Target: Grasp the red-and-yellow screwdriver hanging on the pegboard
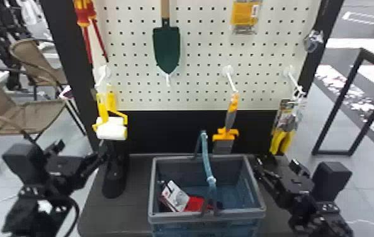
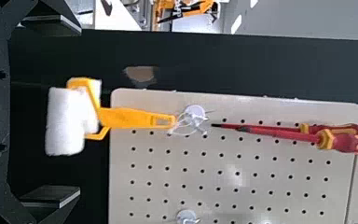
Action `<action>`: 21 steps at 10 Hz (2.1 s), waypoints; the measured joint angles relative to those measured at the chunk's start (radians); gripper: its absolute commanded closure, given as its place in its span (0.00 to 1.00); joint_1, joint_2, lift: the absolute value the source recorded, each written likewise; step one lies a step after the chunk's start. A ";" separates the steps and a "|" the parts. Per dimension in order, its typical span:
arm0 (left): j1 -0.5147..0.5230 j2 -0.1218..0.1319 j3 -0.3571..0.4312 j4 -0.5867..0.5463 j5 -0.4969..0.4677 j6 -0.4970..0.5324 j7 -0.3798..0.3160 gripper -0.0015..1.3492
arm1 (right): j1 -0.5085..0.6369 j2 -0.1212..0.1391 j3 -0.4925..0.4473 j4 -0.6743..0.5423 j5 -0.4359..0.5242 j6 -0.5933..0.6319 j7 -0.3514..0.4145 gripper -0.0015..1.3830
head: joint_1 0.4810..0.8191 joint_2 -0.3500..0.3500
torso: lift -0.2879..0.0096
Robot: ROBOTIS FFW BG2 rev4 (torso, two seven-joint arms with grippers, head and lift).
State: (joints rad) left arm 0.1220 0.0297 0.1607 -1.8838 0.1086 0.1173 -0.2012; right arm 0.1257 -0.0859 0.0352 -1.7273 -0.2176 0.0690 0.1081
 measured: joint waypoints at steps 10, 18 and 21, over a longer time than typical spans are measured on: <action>-0.464 0.159 0.106 -0.129 0.056 0.504 -0.291 0.08 | 0.000 -0.002 0.002 -0.004 -0.002 0.000 0.012 0.16 | 0.20 0.50 | 0.63; -0.742 0.283 -0.003 0.210 0.235 0.489 -0.551 0.08 | 0.000 -0.007 0.003 -0.006 -0.002 0.000 0.027 0.16 | 0.20 0.50 | 0.63; -0.778 0.288 -0.056 0.207 0.242 0.502 -0.561 0.08 | 0.002 -0.010 0.003 -0.004 -0.006 0.001 0.027 0.16 | 0.20 0.50 | 0.63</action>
State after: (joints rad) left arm -0.6556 0.3181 0.1045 -1.6764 0.3510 0.6198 -0.7623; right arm 0.1273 -0.0962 0.0383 -1.7312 -0.2231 0.0705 0.1350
